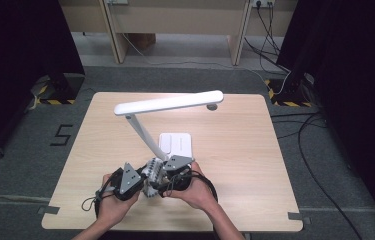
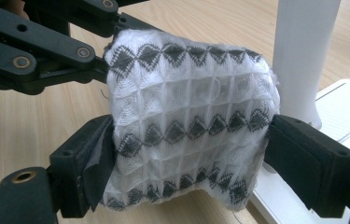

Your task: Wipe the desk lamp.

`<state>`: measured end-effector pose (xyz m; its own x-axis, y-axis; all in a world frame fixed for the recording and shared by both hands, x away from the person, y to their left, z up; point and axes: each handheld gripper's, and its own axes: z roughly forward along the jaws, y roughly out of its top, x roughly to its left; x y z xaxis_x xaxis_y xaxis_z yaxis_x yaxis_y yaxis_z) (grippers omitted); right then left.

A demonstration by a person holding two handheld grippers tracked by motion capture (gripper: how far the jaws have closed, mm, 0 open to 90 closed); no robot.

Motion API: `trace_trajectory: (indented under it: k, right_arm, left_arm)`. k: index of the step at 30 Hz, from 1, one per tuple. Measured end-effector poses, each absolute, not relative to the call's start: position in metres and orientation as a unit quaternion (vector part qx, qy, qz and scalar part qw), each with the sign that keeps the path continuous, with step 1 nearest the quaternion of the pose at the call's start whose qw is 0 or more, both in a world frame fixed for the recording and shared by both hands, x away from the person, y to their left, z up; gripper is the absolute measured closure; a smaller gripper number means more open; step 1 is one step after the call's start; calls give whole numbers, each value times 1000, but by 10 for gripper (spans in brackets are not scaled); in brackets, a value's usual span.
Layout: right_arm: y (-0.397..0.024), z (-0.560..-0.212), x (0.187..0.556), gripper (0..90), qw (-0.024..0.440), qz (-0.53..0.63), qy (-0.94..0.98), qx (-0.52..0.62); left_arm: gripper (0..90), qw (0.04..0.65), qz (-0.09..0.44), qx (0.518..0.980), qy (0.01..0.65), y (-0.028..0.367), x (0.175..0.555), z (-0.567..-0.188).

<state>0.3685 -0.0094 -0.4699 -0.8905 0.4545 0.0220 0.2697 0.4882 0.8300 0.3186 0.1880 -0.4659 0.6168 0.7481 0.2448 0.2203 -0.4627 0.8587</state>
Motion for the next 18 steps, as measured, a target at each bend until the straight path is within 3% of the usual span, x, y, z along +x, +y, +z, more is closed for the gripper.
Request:
trace_trajectory:
  k: [4,14,16,18]
  right_arm:
    - [-11,-469,369,225,109,460,858,199]
    - [-15,-465,367,575,115,470,853,196]
    - [-15,-465,367,587,115,472,852,194]
    - [-16,-464,367,519,119,472,850,200]
  left_arm:
    - [792,421,315,795,301,188,319,-465]
    - [792,427,318,790,305,190,321,-463]
    - [793,428,320,789,304,190,320,-462]
    - [793,429,320,788,304,189,320,-461]
